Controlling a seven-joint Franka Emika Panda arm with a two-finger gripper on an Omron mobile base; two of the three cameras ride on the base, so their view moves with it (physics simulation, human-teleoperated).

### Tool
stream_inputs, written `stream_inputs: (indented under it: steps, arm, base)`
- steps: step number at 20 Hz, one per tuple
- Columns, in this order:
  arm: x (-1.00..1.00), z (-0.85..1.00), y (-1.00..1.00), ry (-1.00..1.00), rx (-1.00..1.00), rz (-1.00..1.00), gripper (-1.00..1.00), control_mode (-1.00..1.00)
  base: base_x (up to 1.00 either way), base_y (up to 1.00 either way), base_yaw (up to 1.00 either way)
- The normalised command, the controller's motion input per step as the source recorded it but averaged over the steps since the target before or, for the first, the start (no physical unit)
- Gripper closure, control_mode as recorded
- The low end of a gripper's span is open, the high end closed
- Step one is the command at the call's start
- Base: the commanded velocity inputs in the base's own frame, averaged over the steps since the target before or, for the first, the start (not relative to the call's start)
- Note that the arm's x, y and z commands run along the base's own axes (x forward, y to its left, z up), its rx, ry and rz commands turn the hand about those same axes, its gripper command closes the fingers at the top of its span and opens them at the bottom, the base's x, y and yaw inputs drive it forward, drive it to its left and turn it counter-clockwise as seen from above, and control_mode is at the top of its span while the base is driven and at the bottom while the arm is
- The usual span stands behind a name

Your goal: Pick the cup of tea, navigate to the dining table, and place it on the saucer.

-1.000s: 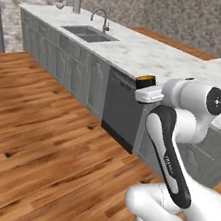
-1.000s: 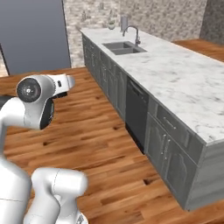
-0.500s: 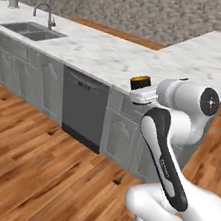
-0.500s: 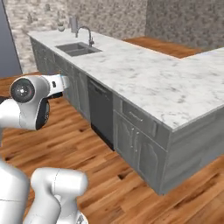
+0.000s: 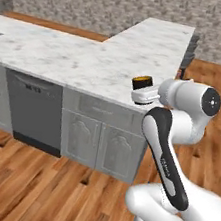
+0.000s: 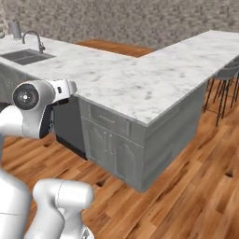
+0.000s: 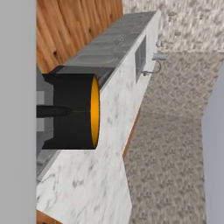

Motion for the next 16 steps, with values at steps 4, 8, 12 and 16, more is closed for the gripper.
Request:
stream_inputs:
  steps: [4,8,12,16]
  arm:
    - [0.00,0.00,0.00,0.00,0.00,0.00,1.00,1.00]
    - [0.00,0.00,0.00,0.00,0.00,0.00,1.00,1.00]
    - [0.00,0.00,0.00,0.00,0.00,0.00,1.00,1.00]
    - [0.00,0.00,0.00,0.00,0.00,0.00,1.00,1.00]
  base:
    - [-0.18,-0.17,-0.34]
    - [0.00,-0.57,-0.52]
    - [0.14,-0.59,-0.55]
    - [0.77,-0.70,-0.43]
